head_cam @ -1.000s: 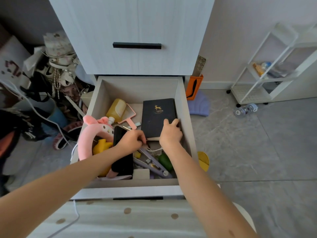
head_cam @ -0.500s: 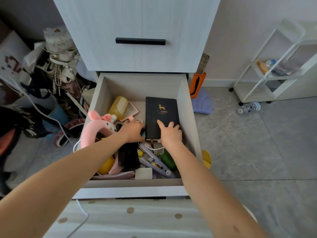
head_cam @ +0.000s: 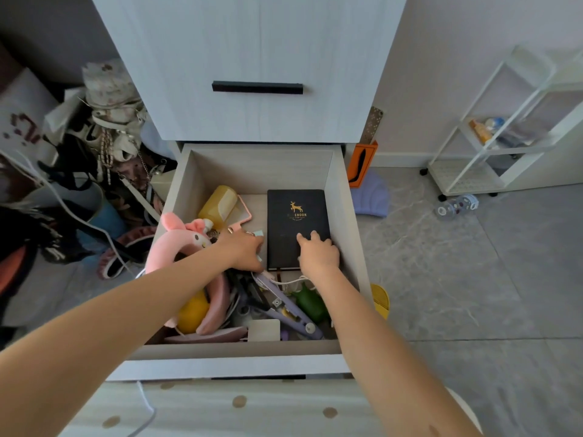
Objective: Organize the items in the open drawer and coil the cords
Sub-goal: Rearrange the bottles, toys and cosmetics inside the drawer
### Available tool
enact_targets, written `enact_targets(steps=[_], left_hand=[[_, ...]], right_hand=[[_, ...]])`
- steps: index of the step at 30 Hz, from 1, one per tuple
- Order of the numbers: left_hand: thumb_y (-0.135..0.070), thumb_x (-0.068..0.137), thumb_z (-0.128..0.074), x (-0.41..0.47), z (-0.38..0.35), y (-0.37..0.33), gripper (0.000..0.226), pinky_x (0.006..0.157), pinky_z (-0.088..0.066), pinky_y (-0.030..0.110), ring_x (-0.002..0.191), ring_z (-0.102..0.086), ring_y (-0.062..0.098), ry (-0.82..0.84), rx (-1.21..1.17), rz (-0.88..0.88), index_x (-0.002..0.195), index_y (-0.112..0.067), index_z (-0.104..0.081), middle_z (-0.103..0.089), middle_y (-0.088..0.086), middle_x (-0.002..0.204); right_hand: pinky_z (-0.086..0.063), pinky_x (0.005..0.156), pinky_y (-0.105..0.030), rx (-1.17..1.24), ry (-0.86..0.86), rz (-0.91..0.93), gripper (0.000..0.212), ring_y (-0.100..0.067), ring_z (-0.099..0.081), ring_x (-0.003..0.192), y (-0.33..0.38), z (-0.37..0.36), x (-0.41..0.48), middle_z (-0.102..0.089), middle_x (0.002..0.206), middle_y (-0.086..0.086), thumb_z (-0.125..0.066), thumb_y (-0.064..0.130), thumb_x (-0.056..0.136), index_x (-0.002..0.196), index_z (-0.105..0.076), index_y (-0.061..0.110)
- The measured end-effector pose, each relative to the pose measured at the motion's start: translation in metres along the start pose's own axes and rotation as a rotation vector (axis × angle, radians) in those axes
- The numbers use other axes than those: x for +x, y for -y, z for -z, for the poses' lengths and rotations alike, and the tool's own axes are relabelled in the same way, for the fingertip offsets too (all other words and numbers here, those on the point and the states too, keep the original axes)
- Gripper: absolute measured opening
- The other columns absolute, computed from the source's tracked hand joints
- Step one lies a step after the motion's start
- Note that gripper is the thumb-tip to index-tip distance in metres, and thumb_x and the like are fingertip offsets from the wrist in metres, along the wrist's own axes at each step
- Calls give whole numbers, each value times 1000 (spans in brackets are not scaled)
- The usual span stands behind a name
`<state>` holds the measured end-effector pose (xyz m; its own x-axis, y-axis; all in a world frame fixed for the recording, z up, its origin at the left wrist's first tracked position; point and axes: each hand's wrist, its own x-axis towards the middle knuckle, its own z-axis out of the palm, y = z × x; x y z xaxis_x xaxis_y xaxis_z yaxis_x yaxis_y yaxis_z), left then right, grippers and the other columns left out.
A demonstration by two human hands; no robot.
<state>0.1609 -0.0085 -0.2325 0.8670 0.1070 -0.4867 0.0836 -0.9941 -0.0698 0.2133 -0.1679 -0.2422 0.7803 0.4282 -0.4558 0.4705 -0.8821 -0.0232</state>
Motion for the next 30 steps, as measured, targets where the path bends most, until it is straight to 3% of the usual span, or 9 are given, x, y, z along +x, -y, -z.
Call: enact_targets(steps=[3,6,8,10,19,21,24,27,30], left_hand=[[-54,80,-55,0,-4,0,48,91,-43,39,110,-51,23,-69,-107,33,116,-22,-52,-56,5,119],[-61,74,-63,4,-7,-18,76,93,-41,43,114,-53,28,-116,-174,110,128,-13,-40,-56,9,122],[-59,72,-66,9,-11,-33,95,100,-35,47,121,-47,31,-102,-112,119,140,-6,-27,-53,12,129],[-52,77,-65,11,-18,-40,100,106,-31,47,127,-40,32,-153,-61,119,146,-1,-14,-46,14,137],[-59,81,-56,14,-30,-31,98,109,-25,49,136,-28,27,-221,-97,84,150,-9,-8,-35,10,147],[-62,80,-57,16,-26,-26,99,108,-28,46,135,-32,27,-168,-158,63,150,-11,-10,-37,9,146],[-53,86,-55,10,-5,-11,81,105,-36,37,130,-42,27,9,-491,22,148,-11,-24,-41,12,145],[-31,94,-50,-16,18,2,45,97,-43,35,118,-52,28,-190,-415,30,135,-14,-47,-53,12,133],[-15,92,-42,-47,33,21,34,96,-40,36,110,-55,28,-452,-326,92,122,-16,-57,-61,10,121]], right_hand=[[-38,103,-45,9,182,14,79,-43,-20,139,-1,6,-5,7,158,-12,-46,4,93,152,1,26],[-42,98,-45,-45,275,32,77,-41,-32,134,2,13,-9,6,157,-19,-42,0,93,152,0,27],[-40,99,-48,-89,338,56,76,-41,-31,134,1,17,-10,4,156,-22,-40,-3,92,152,-2,27],[-36,103,-51,-128,383,79,76,-42,-29,136,-1,18,-11,3,156,-22,-39,-4,92,152,-3,27],[-34,107,-50,-162,468,95,82,-41,-25,137,-1,22,-9,8,157,-19,-43,-5,91,151,3,29],[-37,103,-48,-118,415,97,73,-38,-35,133,0,22,-9,-14,155,-20,-43,-3,90,151,-14,24],[-46,87,-38,-13,203,107,49,-30,-54,113,1,23,-12,-50,133,-13,-44,3,90,138,-45,17],[-48,86,-35,174,65,184,41,-26,-56,110,4,23,-15,-55,129,-9,-47,9,93,134,-50,18],[-52,83,-37,389,-30,320,30,-21,-61,101,19,23,-25,-64,115,-4,-46,28,97,122,-57,18]])
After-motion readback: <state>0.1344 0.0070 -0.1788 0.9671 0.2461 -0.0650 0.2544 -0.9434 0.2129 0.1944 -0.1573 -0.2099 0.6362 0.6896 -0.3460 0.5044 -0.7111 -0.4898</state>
